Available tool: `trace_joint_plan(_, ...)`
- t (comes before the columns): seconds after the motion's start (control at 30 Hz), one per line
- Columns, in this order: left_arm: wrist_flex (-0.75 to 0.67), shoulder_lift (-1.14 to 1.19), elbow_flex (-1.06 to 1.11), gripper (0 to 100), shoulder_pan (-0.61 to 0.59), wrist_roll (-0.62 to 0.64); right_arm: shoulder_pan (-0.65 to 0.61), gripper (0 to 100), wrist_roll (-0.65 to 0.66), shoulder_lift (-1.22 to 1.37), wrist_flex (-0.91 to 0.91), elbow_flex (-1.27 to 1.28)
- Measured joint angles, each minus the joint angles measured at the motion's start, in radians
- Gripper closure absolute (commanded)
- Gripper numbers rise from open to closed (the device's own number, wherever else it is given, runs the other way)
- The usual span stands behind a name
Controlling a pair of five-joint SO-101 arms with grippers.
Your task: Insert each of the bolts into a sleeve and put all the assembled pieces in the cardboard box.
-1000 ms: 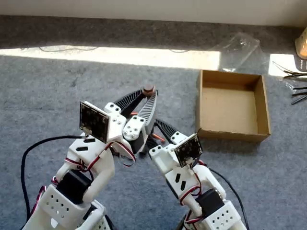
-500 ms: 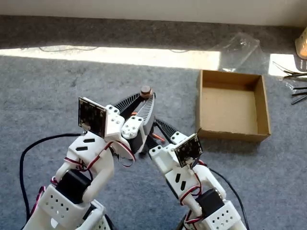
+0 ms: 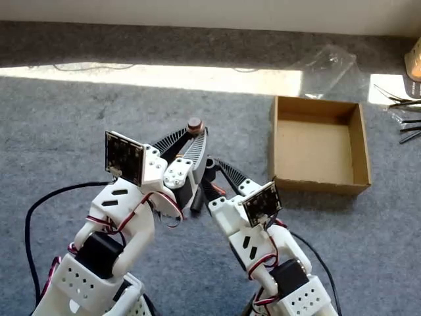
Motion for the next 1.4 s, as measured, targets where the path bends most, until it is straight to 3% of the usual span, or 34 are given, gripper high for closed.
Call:
trace_joint_plan(1.17,0.0,0.0,0.0,99,-0.002,0.0,0.002,99.4,0.049,0.0,0.0,0.0)
trace_joint_plan(1.4,-0.054,0.0,0.032,99,-0.002,0.0,0.002,99.4,0.049,0.0,0.0,0.0)
